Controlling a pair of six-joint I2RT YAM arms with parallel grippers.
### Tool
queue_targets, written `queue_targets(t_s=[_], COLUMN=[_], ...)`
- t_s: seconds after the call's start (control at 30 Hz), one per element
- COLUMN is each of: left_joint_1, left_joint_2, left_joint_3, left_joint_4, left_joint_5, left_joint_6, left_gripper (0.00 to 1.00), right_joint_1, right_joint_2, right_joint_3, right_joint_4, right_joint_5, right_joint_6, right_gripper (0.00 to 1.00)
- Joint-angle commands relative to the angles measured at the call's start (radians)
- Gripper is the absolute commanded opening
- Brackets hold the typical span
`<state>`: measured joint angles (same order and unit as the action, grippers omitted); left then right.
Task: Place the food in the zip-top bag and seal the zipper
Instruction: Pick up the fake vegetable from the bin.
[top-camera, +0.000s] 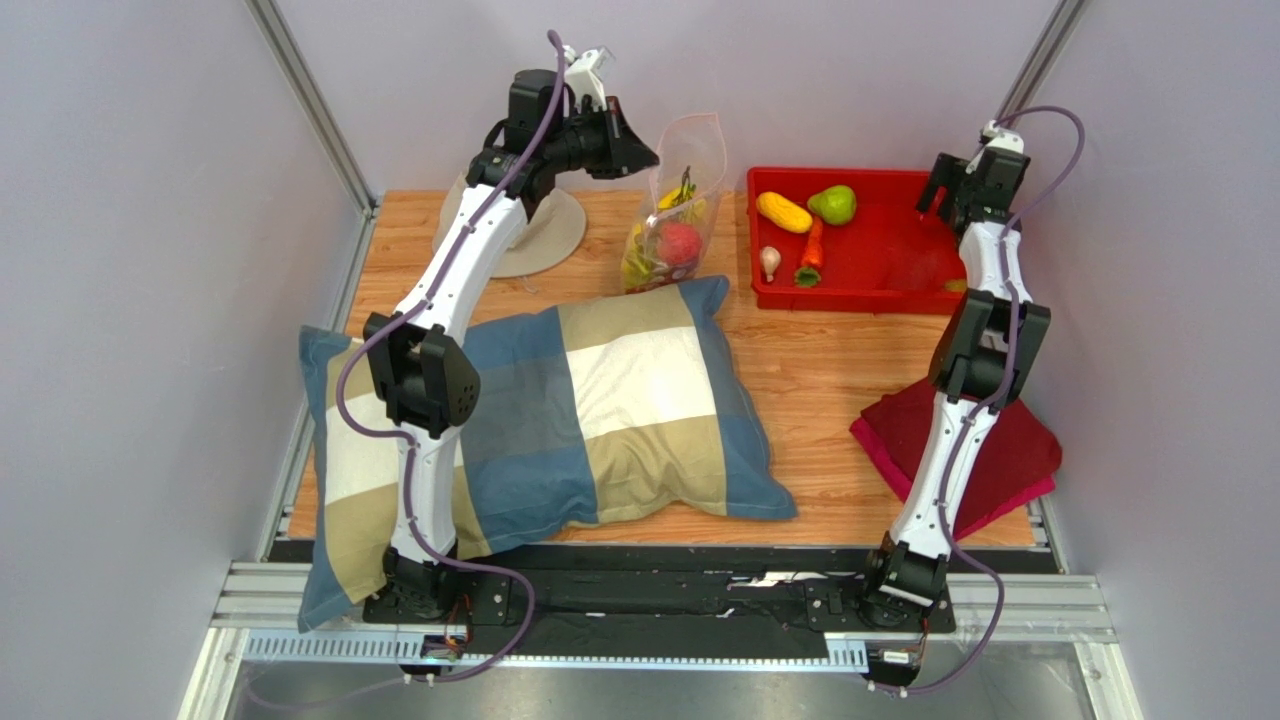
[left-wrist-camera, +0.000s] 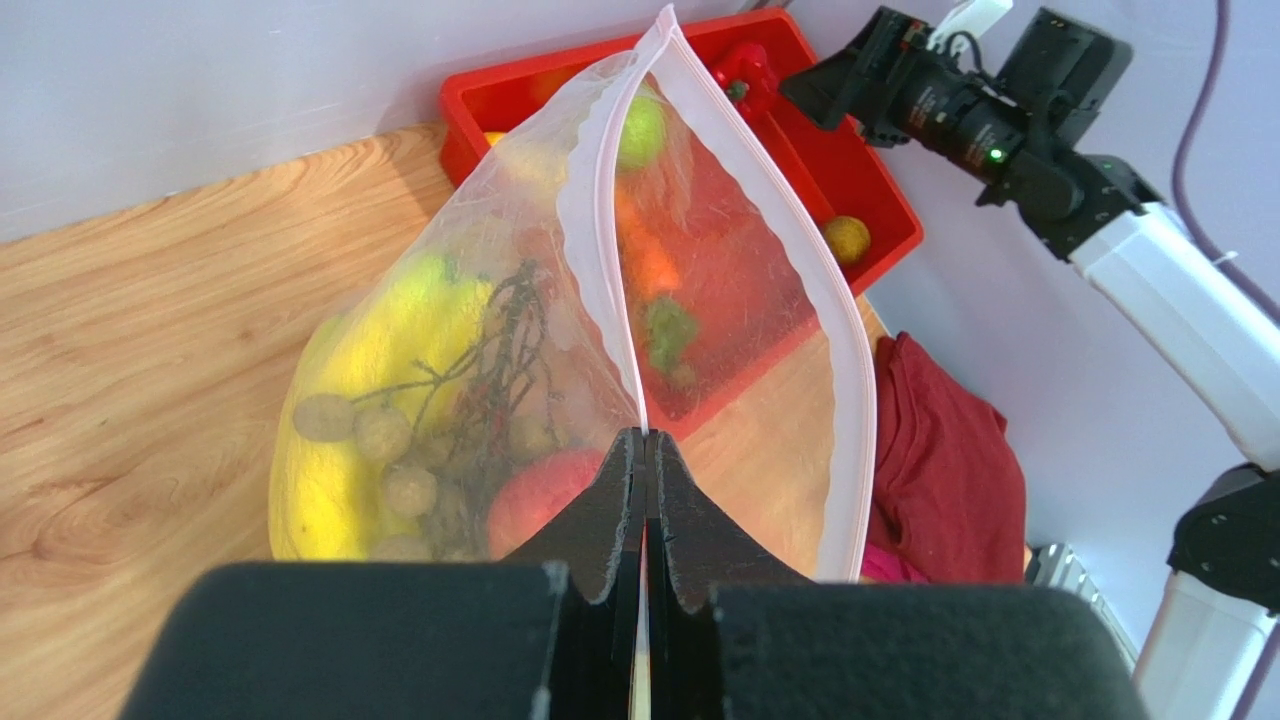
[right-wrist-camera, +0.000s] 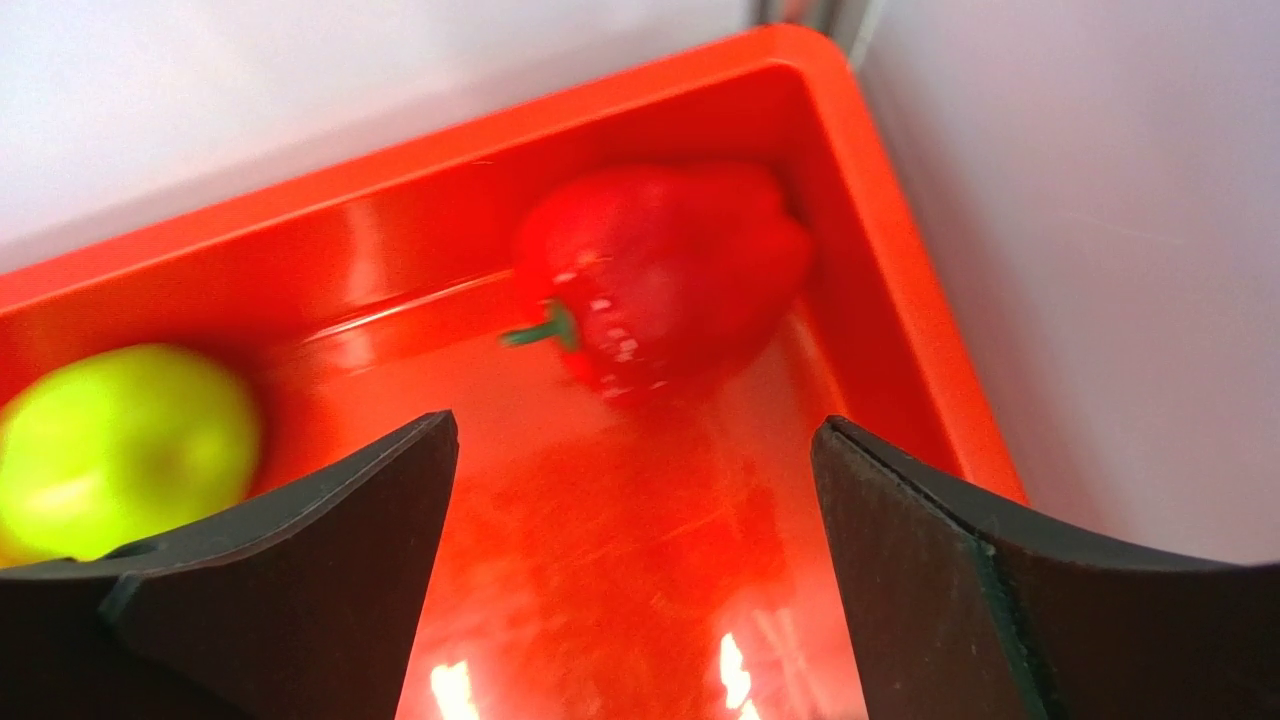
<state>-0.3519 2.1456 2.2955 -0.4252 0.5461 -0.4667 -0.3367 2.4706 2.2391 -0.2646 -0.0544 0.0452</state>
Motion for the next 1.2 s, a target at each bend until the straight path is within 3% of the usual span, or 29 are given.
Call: queue_targets(t_s=[0.0,0.4,0.63,0.9,1.0,1.17], left_joint_1=[0.007,0.010,0.016,0.018,0.018,0.019], left_joint_2=[-0.027,-0.003,0.020,0.020,0.023,0.023], left_joint_3=[-0.002,0.013,0.045,0.050,0.051,0.053], left_joint_4=[0.046,0.046,0.032,0.025,0.025,0.026], left_joint_5=[0.014,0.015,0.015,0.015,0.018,0.018], left_joint_6=[-0.007,-0.015,-0.015,-0.009,-0.013,-0.012], left_gripper=[0.00,0.00,0.00,0.00,0.00,0.00], right_joint_1=[0.001,0.004,0.011,0.028,0.030,0.031], right_joint_2=[0.065,0.203,0.215,0.174,0.148,0.067], right_joint_3=[0.043,0.143,0.169,0.163,0.160,0.101], right_joint_4=[0.114,0.292,0.332,0.225,0.164,0.053], right_joint_5=[0.113,0.068,-0.192,-0.373,-0.456,-0.655], right_joint_6=[-0.022,-0.002,-0.030,0.067,0.085,0.142], right_gripper=[0.92,0.91,0.87,0.80,0.74,0.53])
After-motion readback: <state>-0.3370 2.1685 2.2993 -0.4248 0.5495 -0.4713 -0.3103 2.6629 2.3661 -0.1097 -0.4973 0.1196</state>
